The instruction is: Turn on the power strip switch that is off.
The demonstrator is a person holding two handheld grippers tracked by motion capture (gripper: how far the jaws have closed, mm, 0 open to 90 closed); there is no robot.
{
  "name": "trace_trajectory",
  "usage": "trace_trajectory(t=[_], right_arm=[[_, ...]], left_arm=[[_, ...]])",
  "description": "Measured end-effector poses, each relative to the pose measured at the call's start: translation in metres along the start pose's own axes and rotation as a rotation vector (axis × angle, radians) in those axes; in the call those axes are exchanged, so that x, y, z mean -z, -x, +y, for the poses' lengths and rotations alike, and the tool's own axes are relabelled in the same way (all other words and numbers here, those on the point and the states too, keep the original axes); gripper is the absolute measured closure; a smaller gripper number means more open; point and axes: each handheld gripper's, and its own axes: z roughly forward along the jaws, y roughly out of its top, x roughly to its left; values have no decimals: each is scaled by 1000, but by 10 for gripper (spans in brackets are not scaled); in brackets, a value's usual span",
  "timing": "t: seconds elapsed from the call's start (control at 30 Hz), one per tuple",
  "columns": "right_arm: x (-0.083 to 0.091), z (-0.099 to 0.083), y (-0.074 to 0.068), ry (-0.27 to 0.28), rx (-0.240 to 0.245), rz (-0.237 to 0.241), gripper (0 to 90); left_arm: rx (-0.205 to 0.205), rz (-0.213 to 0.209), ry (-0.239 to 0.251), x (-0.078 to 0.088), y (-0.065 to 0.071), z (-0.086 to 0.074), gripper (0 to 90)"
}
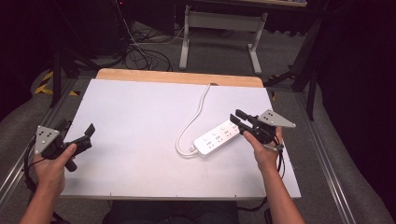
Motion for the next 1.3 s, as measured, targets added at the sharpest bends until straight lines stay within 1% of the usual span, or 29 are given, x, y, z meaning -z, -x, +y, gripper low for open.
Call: trace_trajectory(t=[0.17,0.33,0.4,0.5,0.53,0.57,0.67,0.73,0.87,0.93,0.97,1.0,1.3], right_arm=[[5,-1,0,9,-8,3,582],[9,-1,1,33,-25,-7,479],[10,-1,2,47,-37,-16,408],[9,-1,4,51,-59,-27,219],[9,-2,4,51,-63,-24,180],[10,-2,5,52,-59,-23,164],[11,-2,5,62,-74,-27,117],[11,-3,6,74,-66,-24,75],[13,-5,9,100,-53,-7,40],[14,-6,10,111,-62,-11,33],[14,-7,10,122,-73,-8,30],[14,-7,11,128,-73,-8,28],[13,-9,12,132,-78,-9,27]], left_arm=[[-3,-1,-2,0,0,0,60],[-1,1,-1,0,0,0,60],[-2,1,0,0,0,0,60],[-2,1,0,0,0,0,60],[-2,1,0,0,0,0,60],[-2,1,0,0,0,0,60],[-2,1,0,0,0,0,60],[-1,0,1,0,0,0,60],[-1,0,1,0,0,0,60],[-1,-1,1,0,0,0,60],[-1,-1,1,0,0,0,60],[-1,-1,1,1,0,0,60],[0,0,2,1,0,0,60]])
